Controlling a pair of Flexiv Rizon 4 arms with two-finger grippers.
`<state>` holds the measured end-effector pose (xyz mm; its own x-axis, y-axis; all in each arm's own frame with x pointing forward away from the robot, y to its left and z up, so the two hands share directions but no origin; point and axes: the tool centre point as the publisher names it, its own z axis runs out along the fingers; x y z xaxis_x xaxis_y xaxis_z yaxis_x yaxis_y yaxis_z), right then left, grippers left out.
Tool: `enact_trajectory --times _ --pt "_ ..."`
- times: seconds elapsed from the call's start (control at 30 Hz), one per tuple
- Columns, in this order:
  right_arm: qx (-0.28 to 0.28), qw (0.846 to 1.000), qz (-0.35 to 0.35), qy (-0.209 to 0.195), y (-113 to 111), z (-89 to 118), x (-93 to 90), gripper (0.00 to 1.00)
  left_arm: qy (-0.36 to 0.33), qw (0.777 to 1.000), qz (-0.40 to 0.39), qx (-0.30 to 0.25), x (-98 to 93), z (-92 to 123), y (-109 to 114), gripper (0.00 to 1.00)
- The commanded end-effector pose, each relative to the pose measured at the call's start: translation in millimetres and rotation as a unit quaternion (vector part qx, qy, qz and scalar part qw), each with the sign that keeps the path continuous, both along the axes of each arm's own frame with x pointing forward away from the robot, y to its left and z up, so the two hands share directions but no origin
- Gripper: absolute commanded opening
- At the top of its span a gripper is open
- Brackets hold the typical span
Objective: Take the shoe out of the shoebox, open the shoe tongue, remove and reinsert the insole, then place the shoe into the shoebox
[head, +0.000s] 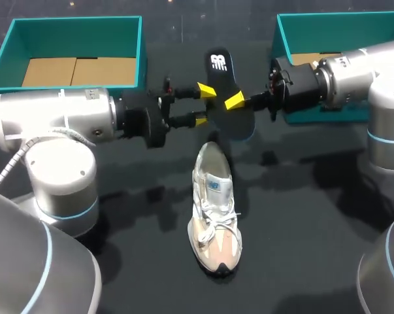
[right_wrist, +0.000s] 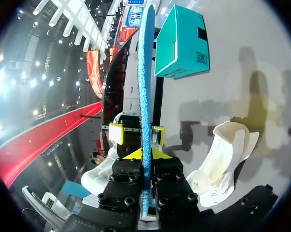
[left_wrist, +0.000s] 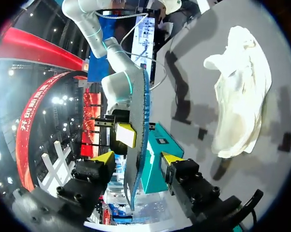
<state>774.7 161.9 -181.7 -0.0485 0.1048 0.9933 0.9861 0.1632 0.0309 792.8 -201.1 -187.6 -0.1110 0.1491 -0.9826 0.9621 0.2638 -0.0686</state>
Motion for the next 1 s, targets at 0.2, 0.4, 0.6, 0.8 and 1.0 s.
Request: enact_trajectory --times 0.2,0.4,0.6,0.8,1.0 --pt "0.002 1.000 0.006 0.002 -2.8 -4.9 2.9 0.00 0.018 0.998 -0.012 0.052 -11.4 12.0 30.1 1.00" --pt "0.002 1.000 0.002 -0.001 -4.1 -4.2 5.1 0.00 0.035 0.998 -0.012 0.059 -10.9 13.2 32.0 1.00" --pt "0.013 0.997 0.001 -0.077 -10.5 -7.7 10.4 0.00 0.249 0.957 0.020 0.146 4.0 18.5 59.6 1.00" --pt "0.005 0.996 0.007 -0.088 -11.7 -14.3 15.8 0.00 0.206 0.958 0.074 0.184 3.1 13.5 72.8 1.00" --pt "0.005 0.996 0.007 -0.088 -11.7 -14.3 15.8 0.00 0.206 0.958 0.074 0.184 3.1 13.5 72.8 1.00"
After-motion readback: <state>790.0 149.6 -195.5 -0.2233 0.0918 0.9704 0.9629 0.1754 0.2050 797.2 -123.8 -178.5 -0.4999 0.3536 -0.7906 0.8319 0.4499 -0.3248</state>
